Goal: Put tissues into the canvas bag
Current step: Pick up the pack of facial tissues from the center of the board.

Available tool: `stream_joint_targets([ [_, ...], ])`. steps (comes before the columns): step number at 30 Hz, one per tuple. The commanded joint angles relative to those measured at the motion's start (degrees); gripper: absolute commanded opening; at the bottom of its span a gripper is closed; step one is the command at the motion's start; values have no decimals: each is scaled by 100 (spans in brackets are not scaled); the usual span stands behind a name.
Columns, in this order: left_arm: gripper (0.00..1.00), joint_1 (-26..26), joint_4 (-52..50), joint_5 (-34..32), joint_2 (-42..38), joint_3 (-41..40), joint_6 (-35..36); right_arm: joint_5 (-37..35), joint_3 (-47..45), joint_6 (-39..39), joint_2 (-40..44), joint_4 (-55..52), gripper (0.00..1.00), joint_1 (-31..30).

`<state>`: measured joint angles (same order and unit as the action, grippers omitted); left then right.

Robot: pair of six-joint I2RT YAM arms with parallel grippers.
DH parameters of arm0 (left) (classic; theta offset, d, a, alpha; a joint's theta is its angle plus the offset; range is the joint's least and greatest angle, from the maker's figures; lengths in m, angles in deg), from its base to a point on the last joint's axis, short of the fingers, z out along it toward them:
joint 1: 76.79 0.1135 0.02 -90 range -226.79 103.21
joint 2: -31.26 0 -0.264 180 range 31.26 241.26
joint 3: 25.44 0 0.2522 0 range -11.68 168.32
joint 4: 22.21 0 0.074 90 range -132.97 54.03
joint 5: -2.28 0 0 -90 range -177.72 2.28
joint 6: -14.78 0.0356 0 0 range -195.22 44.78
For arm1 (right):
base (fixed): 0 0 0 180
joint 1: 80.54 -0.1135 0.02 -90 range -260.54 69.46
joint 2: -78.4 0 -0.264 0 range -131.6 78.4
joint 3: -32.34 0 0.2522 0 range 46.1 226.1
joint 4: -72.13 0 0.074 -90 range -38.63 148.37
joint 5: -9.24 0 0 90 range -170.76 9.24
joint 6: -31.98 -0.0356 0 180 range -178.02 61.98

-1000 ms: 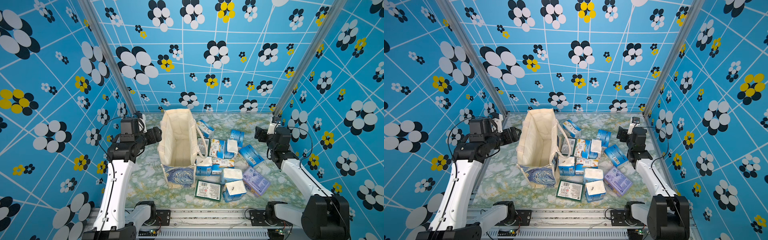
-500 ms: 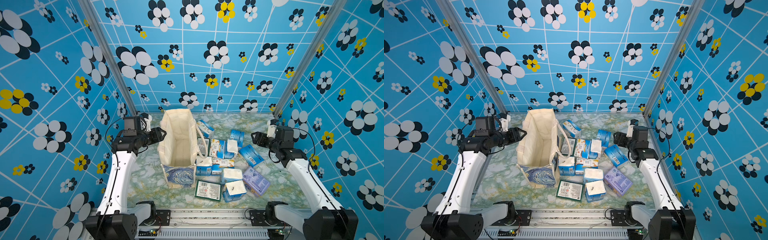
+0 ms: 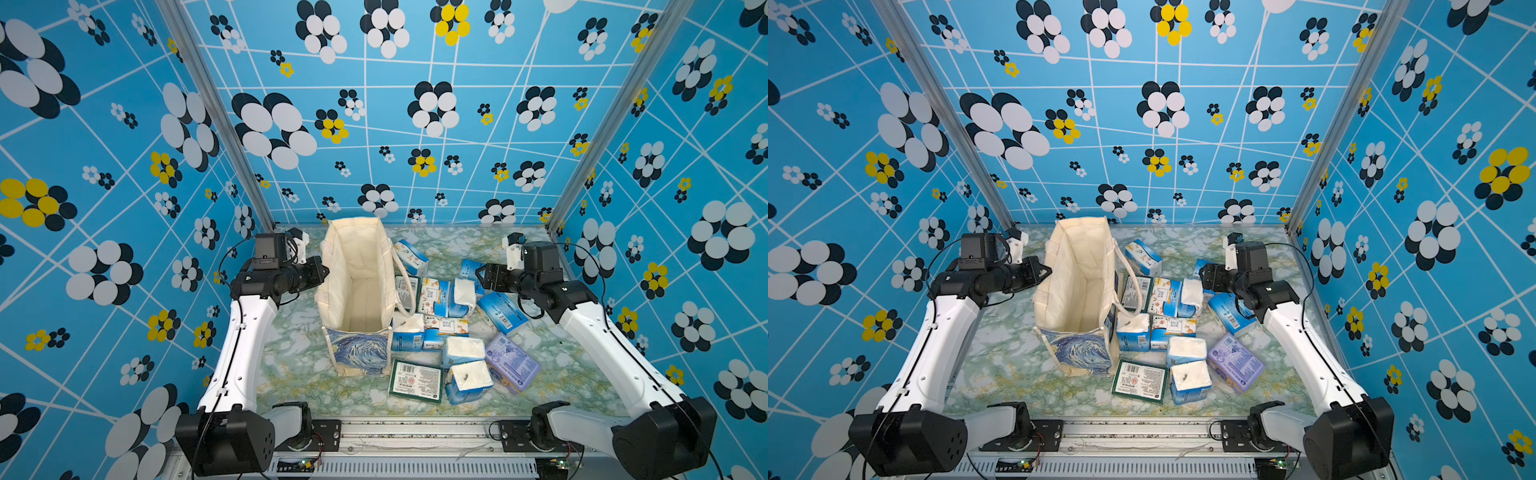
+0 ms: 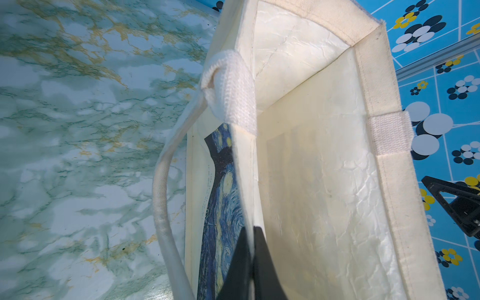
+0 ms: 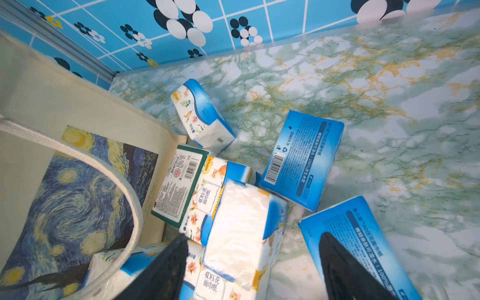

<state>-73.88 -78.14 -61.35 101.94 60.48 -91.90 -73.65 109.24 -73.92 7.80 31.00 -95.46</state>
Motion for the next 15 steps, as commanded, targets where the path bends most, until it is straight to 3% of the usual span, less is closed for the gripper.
stream_joint_targets([
  [1, 0, -187, -35, -589, 0, 286, 252, -517, 298, -34, -207, -530, 82, -371],
  [5, 0, -323, -28, -855, -19, 485, 264, -1054, 503, -154, -553, -832, 84, -736],
  [8, 0, -416, 58, -870, 15, 543, 255, -1377, 591, -283, -826, -945, 92, -916],
  [15, 0, -486, 211, -796, 158, 598, 254, -1431, 514, -646, -1284, -682, 98, -1017],
])
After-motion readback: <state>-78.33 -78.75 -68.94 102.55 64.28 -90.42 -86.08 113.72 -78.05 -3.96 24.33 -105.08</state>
